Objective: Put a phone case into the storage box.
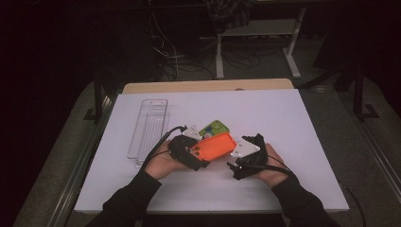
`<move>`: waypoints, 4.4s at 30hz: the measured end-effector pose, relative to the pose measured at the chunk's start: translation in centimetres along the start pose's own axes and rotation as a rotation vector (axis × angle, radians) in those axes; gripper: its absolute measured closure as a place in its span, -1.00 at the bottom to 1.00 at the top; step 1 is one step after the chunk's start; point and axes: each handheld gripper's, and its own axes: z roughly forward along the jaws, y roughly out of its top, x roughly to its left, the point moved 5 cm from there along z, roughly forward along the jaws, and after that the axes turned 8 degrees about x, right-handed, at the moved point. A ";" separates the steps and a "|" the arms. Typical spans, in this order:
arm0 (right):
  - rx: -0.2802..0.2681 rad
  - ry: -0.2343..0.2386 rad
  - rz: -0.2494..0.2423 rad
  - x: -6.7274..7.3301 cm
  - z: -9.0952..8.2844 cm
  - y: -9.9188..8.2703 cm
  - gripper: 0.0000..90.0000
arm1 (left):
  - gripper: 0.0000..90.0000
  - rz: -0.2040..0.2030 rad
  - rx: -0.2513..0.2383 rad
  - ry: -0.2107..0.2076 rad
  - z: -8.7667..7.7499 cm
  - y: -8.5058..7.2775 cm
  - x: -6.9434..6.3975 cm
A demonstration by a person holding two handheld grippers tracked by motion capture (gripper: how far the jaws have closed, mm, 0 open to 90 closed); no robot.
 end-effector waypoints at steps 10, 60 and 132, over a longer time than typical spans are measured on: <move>-0.002 -0.113 -0.172 0.5 -0.2 0.3 -0.94 | -0.65 -0.013 -0.018 -0.003 0.2 0.1 -0.3; -0.083 -0.477 -0.724 3.8 0.2 2.4 -0.29 | -0.65 0.000 -0.007 -0.005 0.0 0.1 -0.3; -0.073 -0.270 -0.349 0.2 -0.6 1.0 0.73 | -1.00 0.018 -0.056 0.013 -0.6 -0.5 0.3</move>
